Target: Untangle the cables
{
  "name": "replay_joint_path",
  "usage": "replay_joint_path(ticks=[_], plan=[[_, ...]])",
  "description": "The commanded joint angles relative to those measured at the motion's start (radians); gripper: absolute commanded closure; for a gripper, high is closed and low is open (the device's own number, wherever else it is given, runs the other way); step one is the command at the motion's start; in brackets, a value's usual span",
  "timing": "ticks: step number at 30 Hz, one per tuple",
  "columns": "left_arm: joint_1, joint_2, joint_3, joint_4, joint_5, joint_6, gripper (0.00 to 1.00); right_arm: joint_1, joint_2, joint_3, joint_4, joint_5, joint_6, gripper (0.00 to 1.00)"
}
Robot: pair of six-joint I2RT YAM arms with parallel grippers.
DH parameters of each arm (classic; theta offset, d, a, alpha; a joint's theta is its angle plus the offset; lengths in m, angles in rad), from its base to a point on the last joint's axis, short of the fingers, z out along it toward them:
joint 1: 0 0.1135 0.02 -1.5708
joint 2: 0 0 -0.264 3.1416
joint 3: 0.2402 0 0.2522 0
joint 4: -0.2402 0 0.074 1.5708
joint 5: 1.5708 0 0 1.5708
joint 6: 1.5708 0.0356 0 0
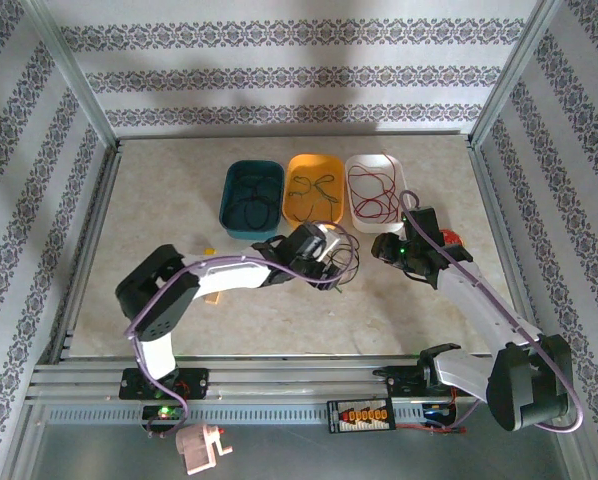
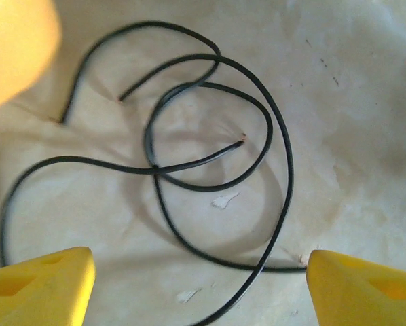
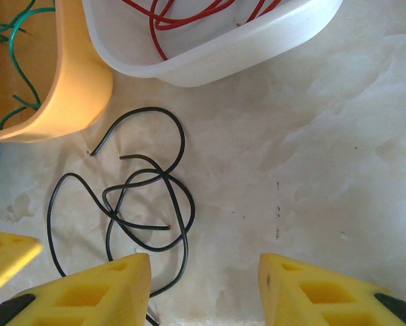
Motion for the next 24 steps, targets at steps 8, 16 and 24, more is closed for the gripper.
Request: replay_joint_path(ticks=[8,16,24], plan=[[-0.025,0.128,0.144,0.107,-0.154,-0.012,0.22,-0.001,-0.012,-0.034,-0.008,-0.016,-0.011,0.54],[-0.025,0.256,0.31,0.014,-0.162,0.075,0.37,-0.001,-0.03,-0.035,-0.008,-0.005,-0.011,0.54],[-0.024,0.332,0.387,-0.058,-0.153,0.118,0.48,-0.011,-0.056,-0.048,-0.019,0.001,-0.019,0.54]])
